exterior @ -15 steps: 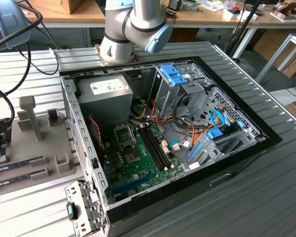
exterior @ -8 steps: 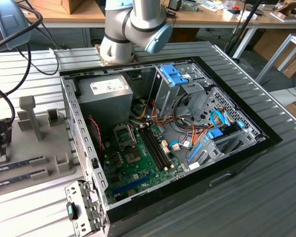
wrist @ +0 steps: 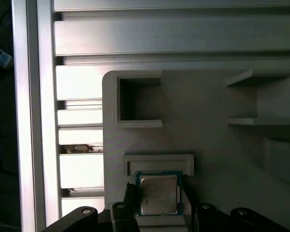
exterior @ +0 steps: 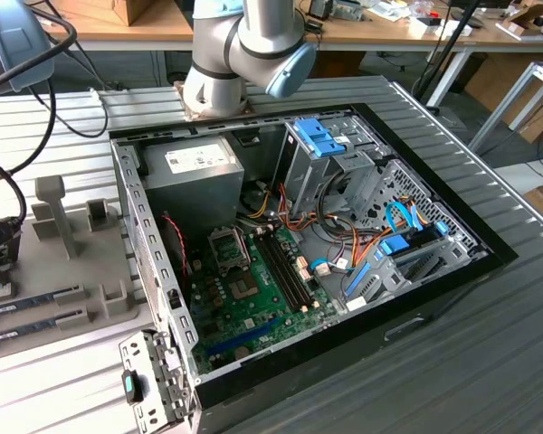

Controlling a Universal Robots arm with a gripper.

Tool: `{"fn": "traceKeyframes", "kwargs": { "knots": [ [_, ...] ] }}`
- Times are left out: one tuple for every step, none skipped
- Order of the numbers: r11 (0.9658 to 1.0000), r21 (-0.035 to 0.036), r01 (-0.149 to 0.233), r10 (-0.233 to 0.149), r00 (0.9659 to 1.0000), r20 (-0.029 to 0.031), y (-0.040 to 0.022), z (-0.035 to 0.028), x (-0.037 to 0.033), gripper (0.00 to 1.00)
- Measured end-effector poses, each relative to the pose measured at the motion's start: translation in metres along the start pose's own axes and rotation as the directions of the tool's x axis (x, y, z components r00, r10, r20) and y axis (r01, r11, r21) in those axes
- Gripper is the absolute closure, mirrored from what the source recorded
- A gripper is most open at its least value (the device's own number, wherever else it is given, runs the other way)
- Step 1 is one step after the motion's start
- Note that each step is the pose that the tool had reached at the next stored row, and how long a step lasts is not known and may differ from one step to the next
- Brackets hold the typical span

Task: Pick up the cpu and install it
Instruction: 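Pick up the cpu and move it towards the insertion slot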

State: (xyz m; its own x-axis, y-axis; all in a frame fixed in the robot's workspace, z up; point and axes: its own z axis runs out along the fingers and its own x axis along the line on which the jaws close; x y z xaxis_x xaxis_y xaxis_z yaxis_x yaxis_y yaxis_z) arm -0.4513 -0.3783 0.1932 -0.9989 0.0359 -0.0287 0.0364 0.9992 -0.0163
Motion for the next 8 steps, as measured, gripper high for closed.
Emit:
{"fn": "traceKeyframes", "kwargs": {
  "knots": [
    [1.0,0.0,0.0,0.0,1.0,0.0,0.0,0.0,0.0,0.53],
    [1.0,0.0,0.0,0.0,1.0,0.0,0.0,0.0,0.0,0.53],
    [1.0,0.0,0.0,0.0,1.0,0.0,0.0,0.0,0.0,0.53],
    [1.0,0.0,0.001,-0.001,1.0,0.0,0.0,0.0,0.0,0.53],
    [1.0,0.0,0.001,-0.001,1.0,0.0001,0.0,0.0,0.0,0.53],
    [1.0,0.0,0.001,-0.001,1.0,0.0,0.0,0.0,0.0,0.53],
    [1.0,-0.0002,0.001,-0.001,1.0,0.0002,0.0,-0.0002,0.0,0.53],
    [1.0,-0.0001,0.001,-0.001,1.0,0.0002,0.0,-0.0022,-0.0001,0.53]
  ]
}}
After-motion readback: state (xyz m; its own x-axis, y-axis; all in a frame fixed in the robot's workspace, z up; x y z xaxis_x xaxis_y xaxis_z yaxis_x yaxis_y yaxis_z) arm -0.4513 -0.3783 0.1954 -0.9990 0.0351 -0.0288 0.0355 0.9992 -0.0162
